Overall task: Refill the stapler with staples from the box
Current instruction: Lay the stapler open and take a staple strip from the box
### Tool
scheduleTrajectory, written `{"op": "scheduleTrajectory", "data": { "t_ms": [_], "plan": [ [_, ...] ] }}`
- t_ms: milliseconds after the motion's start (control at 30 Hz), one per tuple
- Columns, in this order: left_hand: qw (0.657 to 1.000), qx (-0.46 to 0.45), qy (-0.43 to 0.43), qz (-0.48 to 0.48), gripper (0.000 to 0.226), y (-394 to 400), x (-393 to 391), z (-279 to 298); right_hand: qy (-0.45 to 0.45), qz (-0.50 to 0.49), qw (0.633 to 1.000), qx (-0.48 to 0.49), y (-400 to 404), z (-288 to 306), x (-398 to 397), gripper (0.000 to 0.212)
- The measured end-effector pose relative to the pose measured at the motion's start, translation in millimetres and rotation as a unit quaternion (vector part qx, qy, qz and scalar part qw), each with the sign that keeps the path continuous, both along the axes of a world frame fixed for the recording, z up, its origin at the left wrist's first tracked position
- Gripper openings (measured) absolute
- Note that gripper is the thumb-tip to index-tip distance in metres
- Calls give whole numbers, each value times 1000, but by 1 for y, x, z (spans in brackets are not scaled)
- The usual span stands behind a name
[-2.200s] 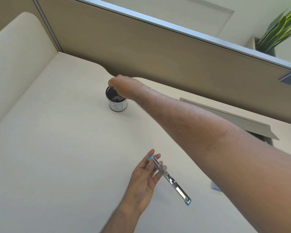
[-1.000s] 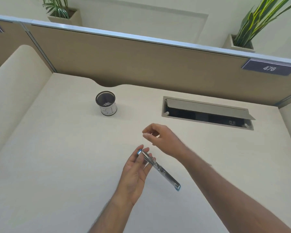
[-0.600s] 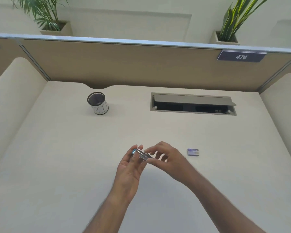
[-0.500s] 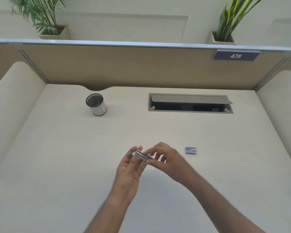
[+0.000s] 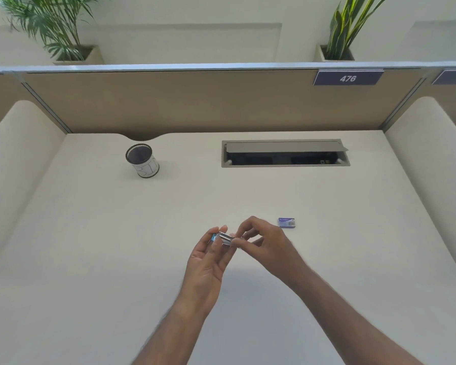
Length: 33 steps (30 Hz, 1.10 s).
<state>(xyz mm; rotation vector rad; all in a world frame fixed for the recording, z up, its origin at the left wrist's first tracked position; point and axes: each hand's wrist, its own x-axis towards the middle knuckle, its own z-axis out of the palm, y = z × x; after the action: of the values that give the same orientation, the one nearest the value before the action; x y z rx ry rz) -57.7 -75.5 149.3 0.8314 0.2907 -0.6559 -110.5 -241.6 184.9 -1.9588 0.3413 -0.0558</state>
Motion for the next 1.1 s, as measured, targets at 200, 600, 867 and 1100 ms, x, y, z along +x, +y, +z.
{"op": "scheduleTrajectory", "data": {
  "t_ms": [200,600,867,1100],
  "plan": [
    [1000,11,0,26,23,1,-6,-5,-6,-59,998,19,-3,-3,-15,14],
    [999,37,-21,-23,22,2,-1,-34,74,-6,997,20,-25,-37,-23,10],
    [885,355,-222,-205,15,26,25,-75,112,41,993,-15,-34,-87,-24,13],
    [759,475,-343,-283,17,16,37,-116,137,62,987,-59,-33,-142,-18,12]
  ]
}}
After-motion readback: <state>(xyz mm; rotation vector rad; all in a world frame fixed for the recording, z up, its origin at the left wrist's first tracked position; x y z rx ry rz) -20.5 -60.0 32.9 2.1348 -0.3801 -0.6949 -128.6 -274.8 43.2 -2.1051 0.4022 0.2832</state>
